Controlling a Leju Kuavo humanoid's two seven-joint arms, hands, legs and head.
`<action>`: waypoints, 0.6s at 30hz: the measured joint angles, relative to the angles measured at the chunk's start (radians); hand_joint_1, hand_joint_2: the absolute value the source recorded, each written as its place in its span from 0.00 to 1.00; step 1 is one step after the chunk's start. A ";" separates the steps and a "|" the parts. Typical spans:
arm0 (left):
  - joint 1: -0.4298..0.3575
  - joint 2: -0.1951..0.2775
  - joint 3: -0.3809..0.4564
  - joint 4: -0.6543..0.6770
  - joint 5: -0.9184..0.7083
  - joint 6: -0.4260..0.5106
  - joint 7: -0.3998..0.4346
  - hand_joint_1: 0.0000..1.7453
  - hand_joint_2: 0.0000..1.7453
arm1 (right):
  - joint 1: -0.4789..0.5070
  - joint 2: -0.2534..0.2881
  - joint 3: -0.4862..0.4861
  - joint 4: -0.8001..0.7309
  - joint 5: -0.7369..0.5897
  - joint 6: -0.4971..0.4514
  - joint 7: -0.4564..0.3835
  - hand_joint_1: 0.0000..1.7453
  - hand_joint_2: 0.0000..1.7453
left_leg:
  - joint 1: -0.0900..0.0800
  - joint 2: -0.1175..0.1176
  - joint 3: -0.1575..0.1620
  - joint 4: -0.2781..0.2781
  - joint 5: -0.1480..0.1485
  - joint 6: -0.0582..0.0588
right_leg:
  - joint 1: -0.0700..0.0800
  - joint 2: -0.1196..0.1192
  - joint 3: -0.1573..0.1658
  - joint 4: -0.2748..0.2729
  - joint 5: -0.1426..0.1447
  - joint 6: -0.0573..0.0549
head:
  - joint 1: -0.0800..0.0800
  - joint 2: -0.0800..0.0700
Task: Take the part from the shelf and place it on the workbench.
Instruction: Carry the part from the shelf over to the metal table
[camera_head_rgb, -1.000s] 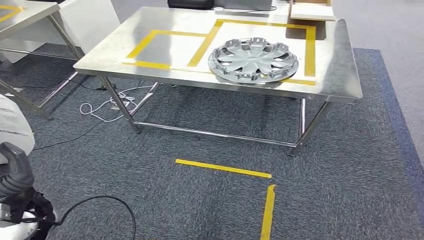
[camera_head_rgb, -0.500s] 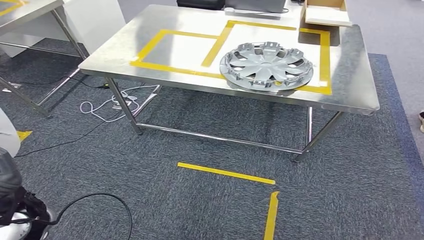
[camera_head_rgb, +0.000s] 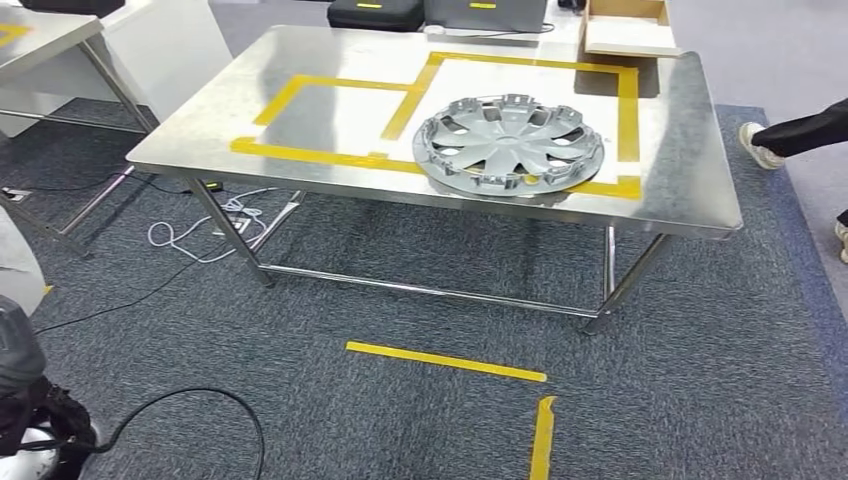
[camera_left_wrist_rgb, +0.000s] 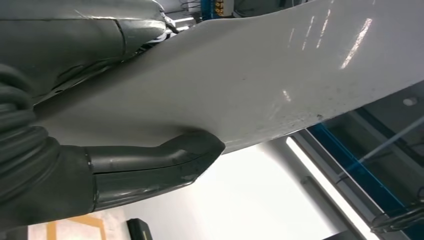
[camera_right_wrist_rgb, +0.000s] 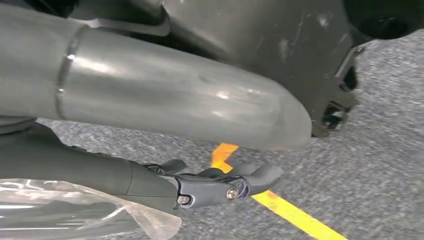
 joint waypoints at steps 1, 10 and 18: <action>-0.001 0.001 0.001 0.000 0.000 0.000 0.000 1.00 1.00 | -0.001 0.000 0.000 0.000 0.001 0.001 -0.001 0.00 0.00 | -0.002 0.000 0.013 -0.050 0.012 0.004 | 0.001 0.001 0.006 0.000 -0.006 0.005 | 0.000 0.000; -0.005 0.003 0.003 0.000 -0.003 -0.008 0.000 1.00 1.00 | -0.006 0.000 0.000 0.001 0.002 0.004 -0.004 0.00 0.00 | 0.000 0.002 0.051 -0.106 0.015 0.052 | 0.001 -0.002 -0.107 0.225 -0.111 0.054 | 0.008 0.000; -0.003 0.002 0.003 0.001 -0.003 -0.009 0.000 1.00 1.00 | -0.001 0.000 0.000 0.001 0.001 0.001 -0.004 0.00 0.00 | -0.001 0.000 0.105 -0.106 -0.031 0.032 | 0.007 -0.007 -0.088 0.030 0.018 0.031 | 0.008 0.000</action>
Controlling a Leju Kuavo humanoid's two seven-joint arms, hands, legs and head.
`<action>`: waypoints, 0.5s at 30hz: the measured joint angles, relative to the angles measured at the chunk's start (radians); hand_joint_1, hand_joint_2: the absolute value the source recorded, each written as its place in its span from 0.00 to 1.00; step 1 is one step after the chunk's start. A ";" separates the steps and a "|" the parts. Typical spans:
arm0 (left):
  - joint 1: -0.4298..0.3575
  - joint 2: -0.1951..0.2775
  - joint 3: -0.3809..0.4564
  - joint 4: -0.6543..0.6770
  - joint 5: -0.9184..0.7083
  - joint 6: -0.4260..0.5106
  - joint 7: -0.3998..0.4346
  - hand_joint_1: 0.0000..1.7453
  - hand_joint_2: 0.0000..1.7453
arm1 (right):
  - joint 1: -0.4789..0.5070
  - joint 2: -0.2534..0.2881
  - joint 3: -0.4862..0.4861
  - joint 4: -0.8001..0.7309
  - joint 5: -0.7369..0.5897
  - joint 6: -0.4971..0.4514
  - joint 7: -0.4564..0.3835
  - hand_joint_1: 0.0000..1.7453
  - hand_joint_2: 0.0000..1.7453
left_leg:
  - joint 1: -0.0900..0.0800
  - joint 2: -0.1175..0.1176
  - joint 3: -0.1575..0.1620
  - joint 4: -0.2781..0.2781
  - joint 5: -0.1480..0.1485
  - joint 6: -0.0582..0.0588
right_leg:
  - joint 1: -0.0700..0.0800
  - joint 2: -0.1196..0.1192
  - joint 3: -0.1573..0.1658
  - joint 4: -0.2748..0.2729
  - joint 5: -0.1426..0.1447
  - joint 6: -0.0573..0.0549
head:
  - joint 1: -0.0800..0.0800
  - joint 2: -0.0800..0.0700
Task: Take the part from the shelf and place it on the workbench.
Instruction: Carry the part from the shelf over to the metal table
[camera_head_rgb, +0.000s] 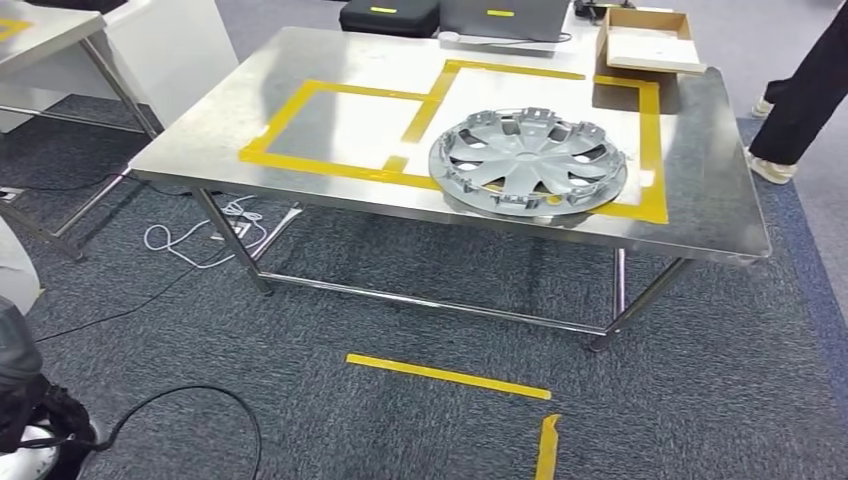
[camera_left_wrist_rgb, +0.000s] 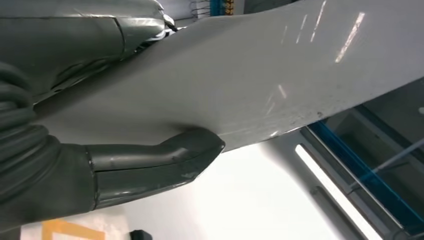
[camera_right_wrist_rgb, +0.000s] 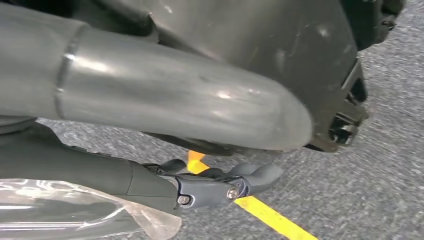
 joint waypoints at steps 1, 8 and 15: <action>0.001 0.000 0.000 0.000 -0.001 0.000 0.000 1.00 1.00 | 0.001 0.000 0.000 0.000 0.001 -0.002 0.000 0.00 0.00 | 0.000 0.000 0.005 0.003 -0.001 -0.007 | 0.002 -0.001 0.004 -0.007 -0.008 -0.006 | 0.000 0.000; -0.104 -0.030 -0.045 0.057 -0.009 -0.081 0.021 1.00 1.00 | -0.081 0.052 -0.006 -0.019 -0.061 -0.100 0.111 0.00 0.00 | 0.003 0.000 -0.116 0.234 -0.086 -0.036 | -0.007 0.001 0.057 -0.025 0.000 -0.032 | -0.013 0.000; -0.176 -0.052 -0.087 0.121 -0.012 -0.077 0.030 1.00 1.00 | -0.127 0.067 -0.012 -0.040 -0.073 -0.102 0.121 0.00 0.00 | 0.001 0.001 -0.104 0.027 0.070 -0.027 | -0.009 0.011 0.095 -0.030 -0.040 -0.007 | -0.016 0.000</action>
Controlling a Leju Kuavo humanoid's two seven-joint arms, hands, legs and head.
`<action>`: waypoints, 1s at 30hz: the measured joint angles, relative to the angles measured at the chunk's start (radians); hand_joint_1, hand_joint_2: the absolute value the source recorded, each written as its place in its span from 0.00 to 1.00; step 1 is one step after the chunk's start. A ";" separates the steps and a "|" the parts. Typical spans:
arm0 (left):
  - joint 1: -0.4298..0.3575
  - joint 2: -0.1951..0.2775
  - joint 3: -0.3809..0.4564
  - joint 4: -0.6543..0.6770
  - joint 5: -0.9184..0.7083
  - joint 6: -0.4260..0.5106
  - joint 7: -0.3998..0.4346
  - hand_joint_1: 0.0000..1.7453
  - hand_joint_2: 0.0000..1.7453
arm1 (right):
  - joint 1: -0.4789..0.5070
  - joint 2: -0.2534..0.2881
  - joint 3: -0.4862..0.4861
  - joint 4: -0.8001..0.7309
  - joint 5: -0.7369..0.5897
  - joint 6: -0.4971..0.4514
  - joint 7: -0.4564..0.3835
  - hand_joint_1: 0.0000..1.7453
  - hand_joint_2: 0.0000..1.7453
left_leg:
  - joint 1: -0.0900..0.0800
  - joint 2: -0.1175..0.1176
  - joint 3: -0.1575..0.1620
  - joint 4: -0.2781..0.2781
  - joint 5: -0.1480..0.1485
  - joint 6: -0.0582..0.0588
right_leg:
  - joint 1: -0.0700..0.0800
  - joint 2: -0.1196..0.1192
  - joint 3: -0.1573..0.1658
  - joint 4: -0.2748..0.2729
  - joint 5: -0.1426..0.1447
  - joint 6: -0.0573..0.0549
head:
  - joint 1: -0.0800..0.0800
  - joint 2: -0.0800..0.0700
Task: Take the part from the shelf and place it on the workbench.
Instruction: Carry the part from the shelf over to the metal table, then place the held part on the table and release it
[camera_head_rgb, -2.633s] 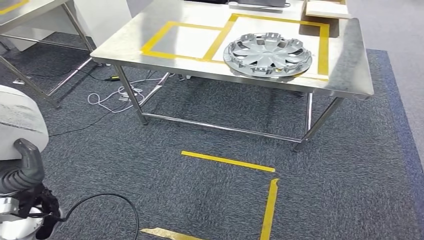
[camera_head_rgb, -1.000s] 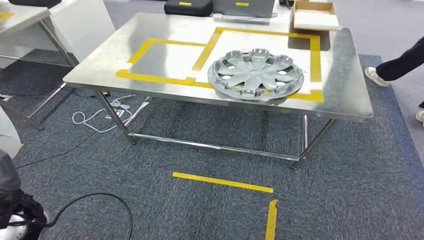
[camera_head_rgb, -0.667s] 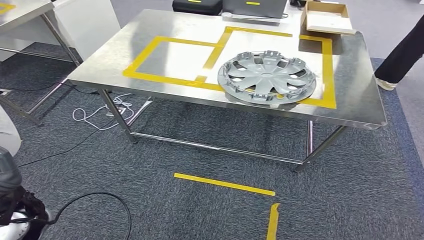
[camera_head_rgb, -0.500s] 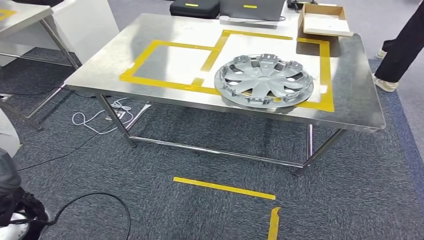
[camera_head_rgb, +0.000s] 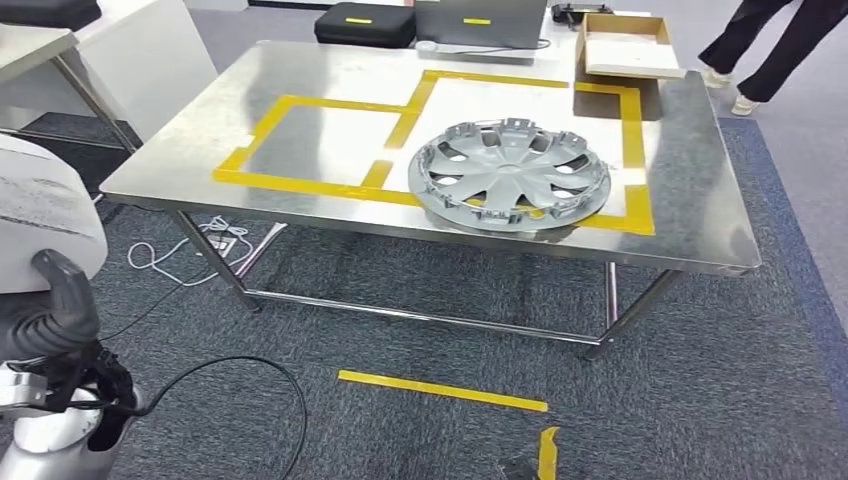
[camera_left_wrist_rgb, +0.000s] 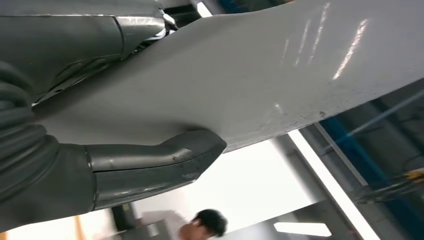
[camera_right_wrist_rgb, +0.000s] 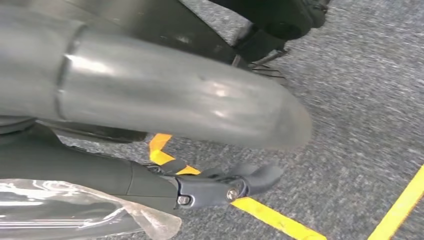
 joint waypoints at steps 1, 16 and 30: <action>-0.002 -0.001 -0.002 0.004 0.001 0.000 0.000 1.00 1.00 | -0.002 0.000 -0.001 -0.001 0.000 0.000 -0.002 0.00 0.00 | -0.002 0.000 -0.002 -0.009 -0.007 0.008 | 0.001 0.000 0.003 -0.001 0.000 0.008 | -0.001 0.000; -0.026 -0.017 -0.023 0.025 0.003 0.002 0.001 1.00 1.00 | -0.004 0.004 -0.010 -0.007 -0.005 0.000 -0.005 0.00 0.00 | -0.006 -0.005 0.114 -0.027 -0.086 0.032 | 0.017 -0.006 -0.138 0.025 0.080 -0.005 | 0.001 0.000; -0.027 -0.019 -0.025 0.035 0.004 0.006 0.001 1.00 1.00 | -0.004 0.006 -0.017 -0.009 -0.005 -0.002 -0.006 0.00 0.00 | 0.010 0.000 -0.021 0.006 0.008 -0.011 | -0.004 0.000 0.012 -0.006 -0.006 0.000 | -0.005 0.000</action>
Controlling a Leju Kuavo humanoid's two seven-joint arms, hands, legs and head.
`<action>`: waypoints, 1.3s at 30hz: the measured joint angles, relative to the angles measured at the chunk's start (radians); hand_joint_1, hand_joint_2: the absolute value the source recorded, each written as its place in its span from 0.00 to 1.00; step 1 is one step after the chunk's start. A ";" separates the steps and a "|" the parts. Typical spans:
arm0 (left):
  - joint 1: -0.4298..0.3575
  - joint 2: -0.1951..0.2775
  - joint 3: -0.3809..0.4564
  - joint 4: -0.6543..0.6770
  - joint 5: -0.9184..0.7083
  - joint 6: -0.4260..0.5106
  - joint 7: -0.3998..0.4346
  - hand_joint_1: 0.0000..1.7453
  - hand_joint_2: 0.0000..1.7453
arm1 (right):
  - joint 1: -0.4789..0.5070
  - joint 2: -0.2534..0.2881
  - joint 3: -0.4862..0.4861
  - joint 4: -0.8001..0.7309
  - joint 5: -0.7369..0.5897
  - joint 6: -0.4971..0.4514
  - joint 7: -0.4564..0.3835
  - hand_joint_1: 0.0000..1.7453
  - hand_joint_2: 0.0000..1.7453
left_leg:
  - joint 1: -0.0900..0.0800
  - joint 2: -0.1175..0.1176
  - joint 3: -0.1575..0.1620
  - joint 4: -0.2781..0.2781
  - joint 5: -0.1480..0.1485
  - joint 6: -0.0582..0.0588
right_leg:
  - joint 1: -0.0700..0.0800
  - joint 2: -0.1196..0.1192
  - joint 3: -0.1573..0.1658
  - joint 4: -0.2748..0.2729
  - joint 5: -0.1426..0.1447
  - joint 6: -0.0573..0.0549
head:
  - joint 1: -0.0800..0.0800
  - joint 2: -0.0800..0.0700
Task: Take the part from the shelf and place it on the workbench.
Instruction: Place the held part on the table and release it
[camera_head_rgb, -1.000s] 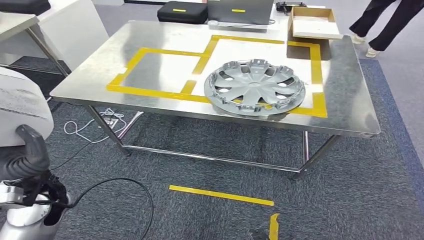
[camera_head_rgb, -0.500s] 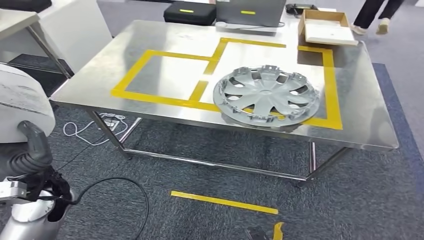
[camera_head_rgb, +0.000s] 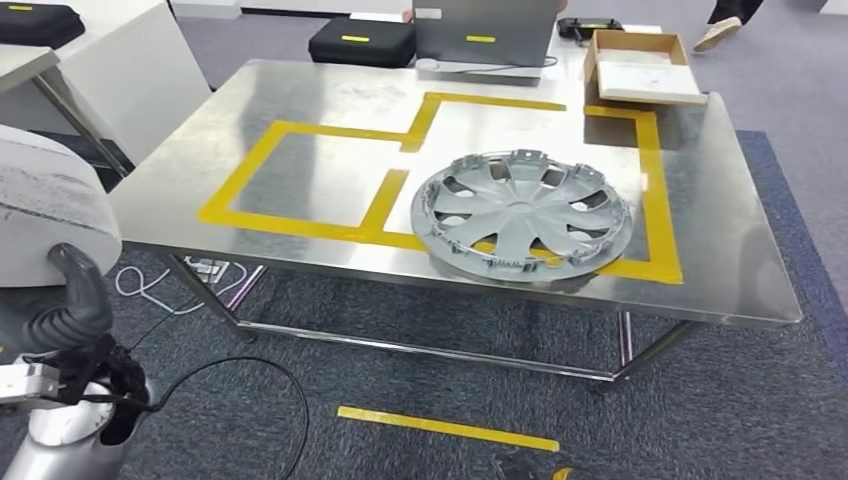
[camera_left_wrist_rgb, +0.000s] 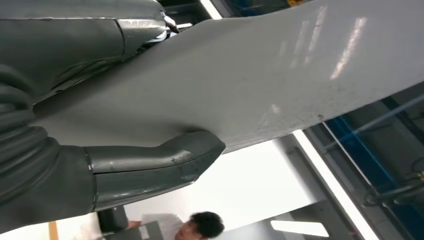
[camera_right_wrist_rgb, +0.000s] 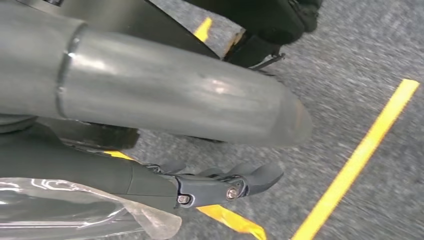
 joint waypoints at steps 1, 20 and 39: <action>0.000 0.000 0.000 0.002 0.000 0.000 0.000 1.00 1.00 | -0.001 0.000 0.000 0.000 0.000 0.000 0.000 0.00 0.00 | -0.002 0.000 0.000 -0.014 0.011 0.009 | 0.001 0.000 0.003 0.001 -0.003 0.009 | 0.000 0.000; -0.017 -0.001 -0.003 0.008 -0.004 -0.006 0.014 1.00 1.00 | 0.004 -0.001 -0.001 -0.001 -0.013 0.009 0.048 0.00 0.00 | -0.010 -0.004 0.122 -0.009 -0.074 0.023 | 0.010 -0.004 -0.085 -0.008 0.078 -0.015 | 0.000 0.000; -0.007 0.007 0.001 0.017 0.008 -0.017 0.033 1.00 1.00 | 0.027 -0.005 -0.020 0.004 -0.082 -0.075 0.315 0.00 0.00 | -0.003 -0.001 0.036 -0.028 -0.010 0.050 | 0.003 -0.006 -0.140 0.241 -0.088 0.033 | 0.007 0.000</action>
